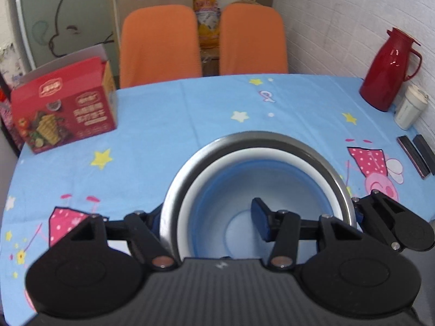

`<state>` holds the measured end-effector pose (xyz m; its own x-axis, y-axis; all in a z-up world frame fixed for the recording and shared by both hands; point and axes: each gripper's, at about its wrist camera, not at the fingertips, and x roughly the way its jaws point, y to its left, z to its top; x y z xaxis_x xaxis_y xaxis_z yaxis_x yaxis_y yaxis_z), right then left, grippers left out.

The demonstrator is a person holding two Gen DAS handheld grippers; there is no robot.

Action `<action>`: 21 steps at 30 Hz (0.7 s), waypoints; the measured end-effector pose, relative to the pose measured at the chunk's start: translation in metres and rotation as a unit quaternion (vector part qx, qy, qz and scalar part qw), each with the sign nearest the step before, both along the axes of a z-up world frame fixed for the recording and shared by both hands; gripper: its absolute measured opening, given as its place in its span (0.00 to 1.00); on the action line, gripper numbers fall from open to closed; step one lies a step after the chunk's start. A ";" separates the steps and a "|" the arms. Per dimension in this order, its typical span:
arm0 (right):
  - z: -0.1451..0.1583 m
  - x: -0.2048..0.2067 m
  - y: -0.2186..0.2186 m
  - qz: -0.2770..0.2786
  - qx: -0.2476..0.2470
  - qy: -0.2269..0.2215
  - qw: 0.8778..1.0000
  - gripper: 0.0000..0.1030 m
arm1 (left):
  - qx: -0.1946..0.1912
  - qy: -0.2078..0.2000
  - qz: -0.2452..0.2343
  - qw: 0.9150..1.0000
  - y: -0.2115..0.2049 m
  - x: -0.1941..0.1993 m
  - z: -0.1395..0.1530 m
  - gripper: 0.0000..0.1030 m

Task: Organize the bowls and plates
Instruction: 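Lift the nested bowls onto the plate stack and open the left tool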

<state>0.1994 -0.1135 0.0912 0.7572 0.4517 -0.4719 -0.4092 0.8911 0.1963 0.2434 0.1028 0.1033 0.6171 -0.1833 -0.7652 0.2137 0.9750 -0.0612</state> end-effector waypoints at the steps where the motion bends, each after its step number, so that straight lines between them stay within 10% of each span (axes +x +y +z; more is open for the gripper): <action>1: -0.003 -0.001 0.007 0.012 0.002 0.004 1.000 0.81 | 0.001 0.004 0.009 1.000 0.009 -0.004 -0.005 0.50; 15: -0.058 0.001 0.045 0.036 -0.027 0.092 0.995 0.82 | -0.024 0.063 0.029 0.997 0.040 0.000 -0.081 0.52; 21: -0.059 -0.001 0.043 0.017 -0.051 0.074 0.996 0.81 | -0.007 0.027 0.028 0.999 0.037 -0.006 -0.077 0.78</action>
<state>0.1985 -0.0704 0.0323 0.6613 0.4207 -0.6211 -0.4136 0.8952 0.1660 0.2374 0.1394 0.0262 0.5839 -0.1609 -0.7957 0.1546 0.9843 -0.0856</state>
